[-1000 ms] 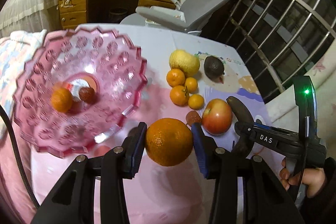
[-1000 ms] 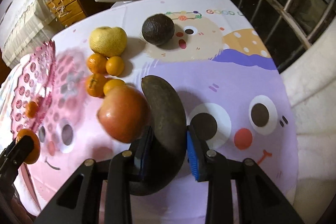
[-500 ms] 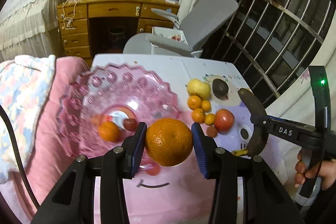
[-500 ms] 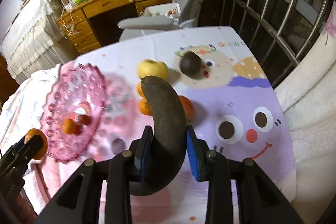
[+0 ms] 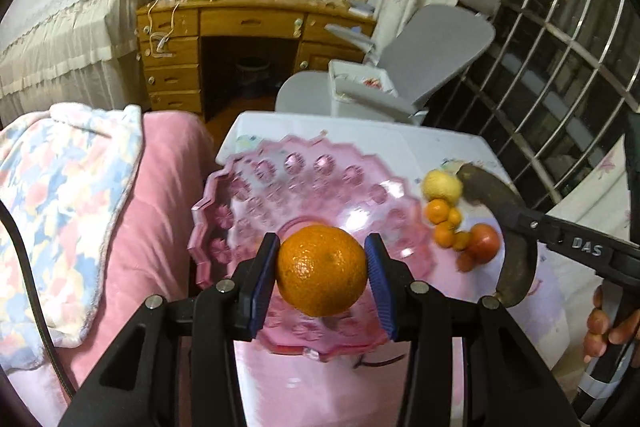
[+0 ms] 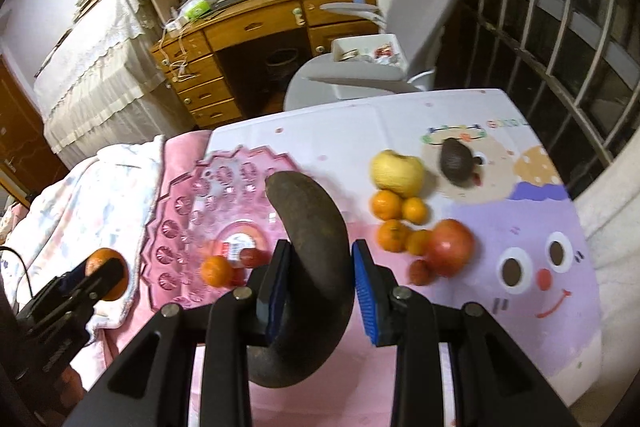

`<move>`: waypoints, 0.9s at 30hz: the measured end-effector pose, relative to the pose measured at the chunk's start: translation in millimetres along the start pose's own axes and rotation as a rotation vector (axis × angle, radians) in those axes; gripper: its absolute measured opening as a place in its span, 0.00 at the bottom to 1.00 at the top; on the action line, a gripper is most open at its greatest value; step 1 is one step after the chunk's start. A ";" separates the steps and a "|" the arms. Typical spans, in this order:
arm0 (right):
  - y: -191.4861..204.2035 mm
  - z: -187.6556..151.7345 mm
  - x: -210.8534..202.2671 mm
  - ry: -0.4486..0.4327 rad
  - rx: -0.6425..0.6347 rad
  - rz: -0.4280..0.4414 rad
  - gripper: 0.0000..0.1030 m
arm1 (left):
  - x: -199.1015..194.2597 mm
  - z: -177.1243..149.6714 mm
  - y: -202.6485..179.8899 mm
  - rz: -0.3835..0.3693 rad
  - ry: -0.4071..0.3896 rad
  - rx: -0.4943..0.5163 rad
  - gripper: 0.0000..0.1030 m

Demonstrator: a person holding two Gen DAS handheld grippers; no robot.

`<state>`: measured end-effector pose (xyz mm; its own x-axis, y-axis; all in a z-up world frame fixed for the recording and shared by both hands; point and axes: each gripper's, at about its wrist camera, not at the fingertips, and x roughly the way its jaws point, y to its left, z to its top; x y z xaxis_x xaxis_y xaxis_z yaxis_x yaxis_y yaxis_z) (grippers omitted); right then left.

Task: Organize fruits
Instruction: 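Carry mandarin and banana into the pink bowl and open both tools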

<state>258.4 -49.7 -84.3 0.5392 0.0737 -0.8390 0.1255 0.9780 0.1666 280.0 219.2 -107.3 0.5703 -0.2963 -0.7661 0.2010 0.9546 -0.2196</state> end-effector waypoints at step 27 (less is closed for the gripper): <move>63.8 -3.0 151.7 0.144 -0.138 0.081 0.30 | 103.8 -2.8 41.2 -0.005 0.215 -0.064 0.41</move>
<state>345.7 24.6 -202.5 0.4169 0.1710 -0.8927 -0.0345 0.9844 0.1724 345.2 227.9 -197.6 0.3852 -0.2951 -0.8744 0.1484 0.9550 -0.2569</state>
